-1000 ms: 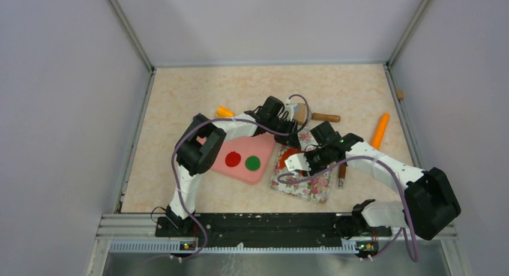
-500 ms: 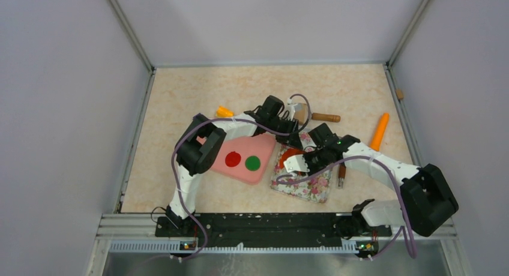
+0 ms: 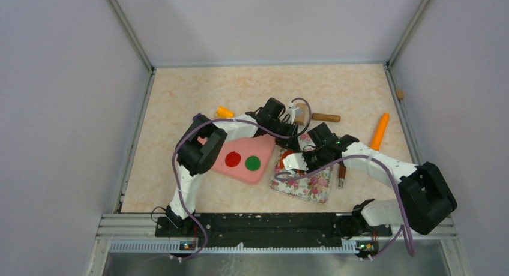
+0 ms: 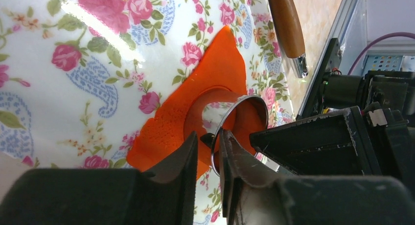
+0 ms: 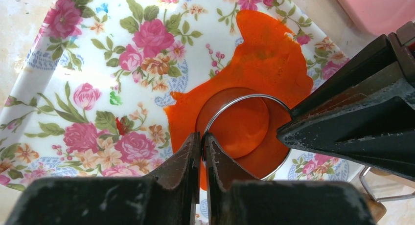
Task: Roll out the dumpling wrappers from the dough
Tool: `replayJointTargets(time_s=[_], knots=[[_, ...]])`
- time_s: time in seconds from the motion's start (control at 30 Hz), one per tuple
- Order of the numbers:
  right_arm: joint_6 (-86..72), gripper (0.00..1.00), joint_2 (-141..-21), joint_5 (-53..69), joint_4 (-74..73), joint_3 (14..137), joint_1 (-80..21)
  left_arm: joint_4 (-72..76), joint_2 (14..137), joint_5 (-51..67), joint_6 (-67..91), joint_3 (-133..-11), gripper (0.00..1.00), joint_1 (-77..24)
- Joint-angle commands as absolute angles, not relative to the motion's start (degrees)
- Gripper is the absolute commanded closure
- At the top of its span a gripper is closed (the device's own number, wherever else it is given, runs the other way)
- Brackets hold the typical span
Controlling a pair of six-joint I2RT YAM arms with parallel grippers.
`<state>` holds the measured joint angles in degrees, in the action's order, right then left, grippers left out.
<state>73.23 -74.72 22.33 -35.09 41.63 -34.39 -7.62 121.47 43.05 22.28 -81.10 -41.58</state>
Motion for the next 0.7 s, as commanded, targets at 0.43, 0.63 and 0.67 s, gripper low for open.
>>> replayJointTargets(time_s=[0.43,0.63,0.67], knots=[[69.7,1.00,-76.9,23.7,-32.7,37.4,-36.2,-7.8,123.7,42.5,19.0,-82.7,1.00,-42.6],[63.9,1.00,-79.1,23.9,-31.8,38.2,-37.6,-8.7,125.5,42.5,18.2,-84.5,1.00,-42.6],[63.1,1.00,-79.4,23.9,-31.5,38.4,-37.8,-8.7,125.8,42.6,18.1,-84.7,1.00,-42.7]])
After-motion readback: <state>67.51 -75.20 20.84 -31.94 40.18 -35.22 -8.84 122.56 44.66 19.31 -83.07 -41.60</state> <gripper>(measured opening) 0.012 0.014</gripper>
